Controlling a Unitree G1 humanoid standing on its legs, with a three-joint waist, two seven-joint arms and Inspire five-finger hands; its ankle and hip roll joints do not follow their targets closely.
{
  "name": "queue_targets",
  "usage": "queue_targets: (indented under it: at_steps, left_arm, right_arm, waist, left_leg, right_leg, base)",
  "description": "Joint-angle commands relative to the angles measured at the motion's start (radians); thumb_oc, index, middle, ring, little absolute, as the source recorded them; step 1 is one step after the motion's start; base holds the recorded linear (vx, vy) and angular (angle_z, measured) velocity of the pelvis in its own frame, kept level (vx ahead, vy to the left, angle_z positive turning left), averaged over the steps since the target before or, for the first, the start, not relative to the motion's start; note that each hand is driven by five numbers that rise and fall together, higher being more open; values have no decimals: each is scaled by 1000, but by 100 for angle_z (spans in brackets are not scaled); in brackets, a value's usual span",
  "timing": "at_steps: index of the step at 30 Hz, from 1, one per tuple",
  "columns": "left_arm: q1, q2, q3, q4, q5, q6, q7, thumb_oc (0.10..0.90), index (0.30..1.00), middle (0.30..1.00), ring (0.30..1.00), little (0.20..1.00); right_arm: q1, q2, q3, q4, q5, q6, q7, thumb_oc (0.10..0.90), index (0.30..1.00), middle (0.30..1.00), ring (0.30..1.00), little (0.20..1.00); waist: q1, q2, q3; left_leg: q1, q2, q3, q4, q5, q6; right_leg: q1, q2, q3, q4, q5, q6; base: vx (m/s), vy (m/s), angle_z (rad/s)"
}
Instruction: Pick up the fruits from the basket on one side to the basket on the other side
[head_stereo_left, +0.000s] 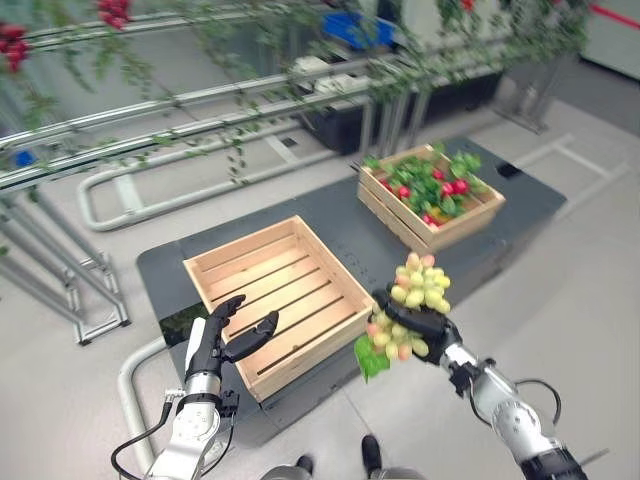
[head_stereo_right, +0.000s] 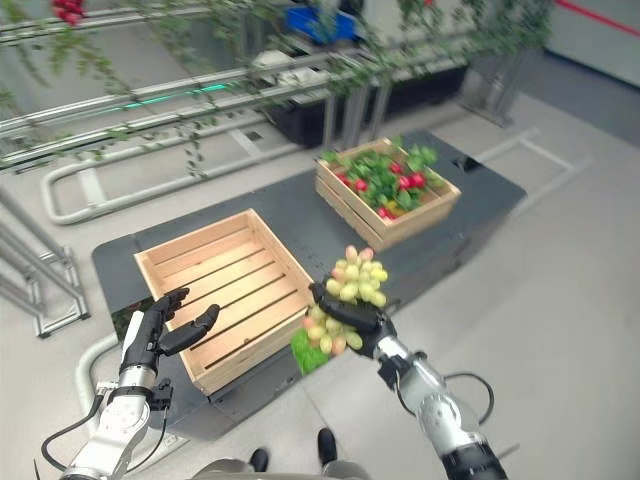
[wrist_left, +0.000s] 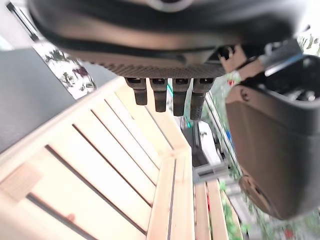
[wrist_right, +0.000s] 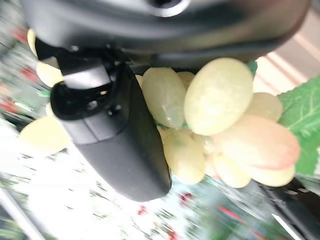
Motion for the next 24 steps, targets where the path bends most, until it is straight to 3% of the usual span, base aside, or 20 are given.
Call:
queue_targets:
  at_steps: [1, 6, 11, 13, 16, 17, 19, 22, 24]
  left_arm:
    - [-174, 73, 62, -89, 21, -187, 88, 800, 900, 900, 900, 900]
    - [-218, 98, 62, -95, -61, -211, 64, 800, 900, 900, 900, 900]
    - [-259, 46, 25, -107, -189, -205, -21, 800, 900, 900, 900, 900]
    - [-256, 12, 10, -129, -218, -194, -32, 800, 900, 900, 900, 900]
    - [-214, -3, 24, -178, -281, -180, -39, 800, 900, 900, 900, 900]
    - [-178, -7, 49, -209, -341, -173, -51, 800, 900, 900, 900, 900]
    - [-157, -20, 69, -245, -432, -153, -88, 800, 900, 900, 900, 900]
    - [-161, -62, 61, -237, -461, -164, -38, 800, 900, 900, 900, 900]
    - [-174, -88, 38, -218, -476, -149, 6, 800, 900, 900, 900, 900]
  right_arm:
    - [-87, 3, -27, -129, 77, -158, 27, 400, 300, 300, 300, 300]
    - [-77, -12, -49, -118, 108, -197, 30, 400, 300, 300, 300, 300]
    - [-50, -8, -61, -174, 72, -212, -1, 400, 300, 300, 300, 300]
    - [-27, -7, -75, -209, 48, -198, 11, 400, 300, 300, 300, 300]
    - [-13, -13, -78, -239, -1, -187, 43, 400, 300, 300, 300, 300]
    - [-18, -17, -64, -253, -23, -182, 61, 400, 300, 300, 300, 300]
    - [-26, -26, -48, -262, -48, -187, 73, 400, 300, 300, 300, 300]
    - [-51, -23, -22, -244, -66, -198, 70, 400, 300, 300, 300, 300]
    - [-71, -15, 3, -226, -66, -204, 61, 400, 300, 300, 300, 300]
  waist:
    - [-36, 19, -37]
    - [-60, 17, -35]
    - [-95, 13, -16]
    - [-104, 13, -4]
    - [-95, 22, 17]
    - [-78, 39, 28]
    - [-67, 58, 28]
    - [-47, 55, 4]
    - [-34, 25, -19]
  left_leg:
    - [58, 13, 26, 28, -144, -17]
    - [62, -2, 71, 59, -186, 1]
    - [69, -18, 112, 88, -219, 21]
    - [78, -23, 132, 77, -211, 17]
    - [109, -13, 181, 28, -181, 5]
    - [119, 5, 232, -8, -151, 5]
    - [125, 22, 262, -52, -129, 17]
    - [106, 30, 271, -52, -123, 18]
    - [95, 25, 287, -32, -132, -2]
  right_leg:
    - [93, -9, -51, -9, -71, 15]
    - [63, -16, -31, -25, -40, 31]
    - [20, -35, -8, -25, 7, 61]
    - [-8, -42, -41, -25, 31, 74]
    - [-31, -53, -172, 65, 70, 84]
    - [-61, -71, -265, 264, 50, 79]
    - [-65, -74, -311, 495, -54, 47]
    - [8, -58, -366, 505, -174, 10]
    - [138, -29, -392, 340, -251, 1]
  base:
    - [-131, 110, -34]
    - [-170, 145, -31]
    - [-133, 130, -18]
    - [-187, 145, -31]
    - [-160, 78, -73]
    - [-233, 113, -107]
    - [-202, 97, -109]
    - [-82, -61, -72]
    - [45, -164, -60]
